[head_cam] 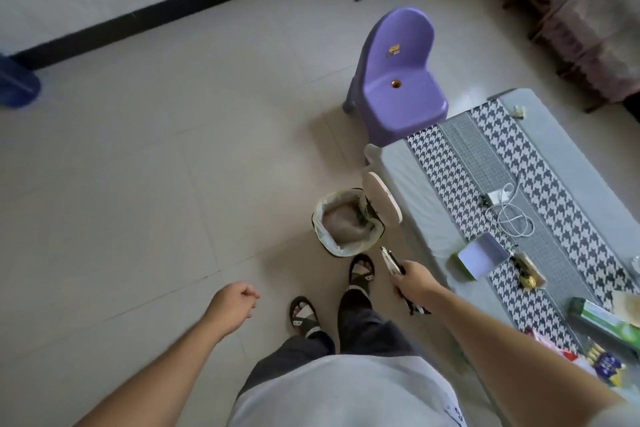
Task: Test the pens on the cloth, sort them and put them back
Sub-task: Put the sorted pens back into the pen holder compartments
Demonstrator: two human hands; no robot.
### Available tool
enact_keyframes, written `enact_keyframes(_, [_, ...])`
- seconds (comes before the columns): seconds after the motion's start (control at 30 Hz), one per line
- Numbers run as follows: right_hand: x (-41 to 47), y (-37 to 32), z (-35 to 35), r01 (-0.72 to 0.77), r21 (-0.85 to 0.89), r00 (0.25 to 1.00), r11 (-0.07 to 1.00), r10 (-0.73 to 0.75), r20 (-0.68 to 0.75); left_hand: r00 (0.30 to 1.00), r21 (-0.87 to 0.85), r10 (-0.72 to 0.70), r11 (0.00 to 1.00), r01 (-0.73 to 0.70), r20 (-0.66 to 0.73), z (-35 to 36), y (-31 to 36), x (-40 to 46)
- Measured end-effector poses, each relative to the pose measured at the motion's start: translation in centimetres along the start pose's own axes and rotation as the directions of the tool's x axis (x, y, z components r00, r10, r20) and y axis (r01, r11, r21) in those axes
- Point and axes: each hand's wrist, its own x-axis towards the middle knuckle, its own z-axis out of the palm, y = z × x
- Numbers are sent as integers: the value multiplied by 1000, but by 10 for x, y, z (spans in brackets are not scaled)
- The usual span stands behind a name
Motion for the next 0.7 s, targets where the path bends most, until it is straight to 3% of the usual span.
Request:
enact_keyframes(0.27, [88, -48, -6, -61, 78, 998, 995, 59, 22, 997, 23, -62, 998, 61, 37, 15, 11, 17])
enact_keyframes(0.47, [150, -69, 20, -160, 215, 986, 963, 164, 0, 991, 192, -49, 981, 25, 121, 13, -19, 45])
enact_keyframes(0.7, [197, -78, 44, -172, 302, 977, 938, 200, -66, 993, 304, -28, 952, -9, 116, -10, -38, 76])
